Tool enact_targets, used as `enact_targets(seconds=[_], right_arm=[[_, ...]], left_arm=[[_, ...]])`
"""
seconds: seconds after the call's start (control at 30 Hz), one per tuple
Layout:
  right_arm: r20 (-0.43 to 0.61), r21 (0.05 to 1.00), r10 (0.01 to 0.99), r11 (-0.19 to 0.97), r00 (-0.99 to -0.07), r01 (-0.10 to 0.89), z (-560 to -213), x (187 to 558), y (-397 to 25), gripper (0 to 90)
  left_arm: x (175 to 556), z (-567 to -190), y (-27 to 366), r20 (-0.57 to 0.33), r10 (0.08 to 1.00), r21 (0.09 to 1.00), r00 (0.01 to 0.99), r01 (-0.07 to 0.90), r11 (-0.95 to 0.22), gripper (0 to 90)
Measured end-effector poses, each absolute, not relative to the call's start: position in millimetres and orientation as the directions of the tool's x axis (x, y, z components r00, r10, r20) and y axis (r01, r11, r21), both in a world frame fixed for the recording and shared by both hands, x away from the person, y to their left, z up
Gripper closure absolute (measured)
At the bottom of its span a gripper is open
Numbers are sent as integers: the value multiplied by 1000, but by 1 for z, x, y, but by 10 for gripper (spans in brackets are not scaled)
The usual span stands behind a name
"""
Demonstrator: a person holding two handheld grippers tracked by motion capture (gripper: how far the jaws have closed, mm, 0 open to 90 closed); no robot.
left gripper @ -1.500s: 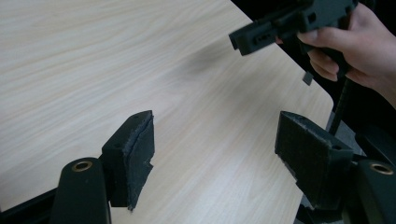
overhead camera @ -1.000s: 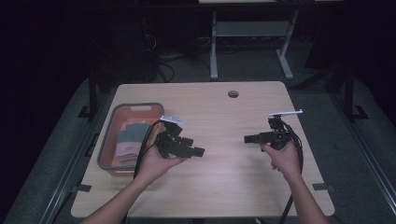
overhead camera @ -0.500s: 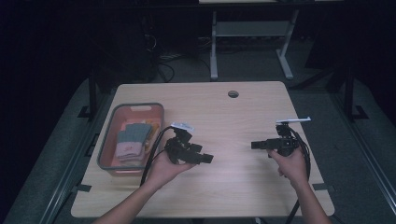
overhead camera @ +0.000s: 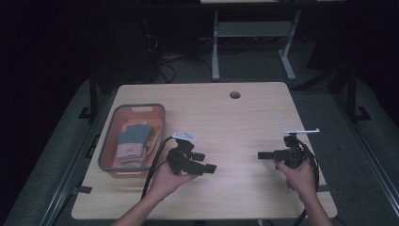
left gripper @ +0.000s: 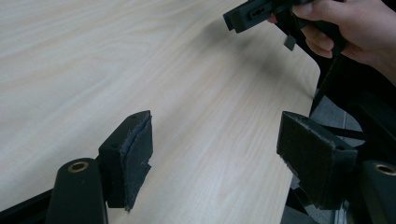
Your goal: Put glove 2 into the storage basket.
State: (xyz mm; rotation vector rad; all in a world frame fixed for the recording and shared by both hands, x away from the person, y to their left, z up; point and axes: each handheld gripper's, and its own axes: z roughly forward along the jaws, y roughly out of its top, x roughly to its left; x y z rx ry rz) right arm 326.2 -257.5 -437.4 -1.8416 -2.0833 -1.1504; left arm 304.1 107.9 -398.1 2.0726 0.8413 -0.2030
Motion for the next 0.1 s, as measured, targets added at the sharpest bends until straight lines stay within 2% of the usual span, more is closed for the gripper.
enact_targets(seconds=[0.1], right_arm=[[559, 454, 791, -39, -251, 890, -440, 317, -259, 414]], left_arm=[[297, -401, 106, -425, 480, 673, 768, 622, -400, 268]])
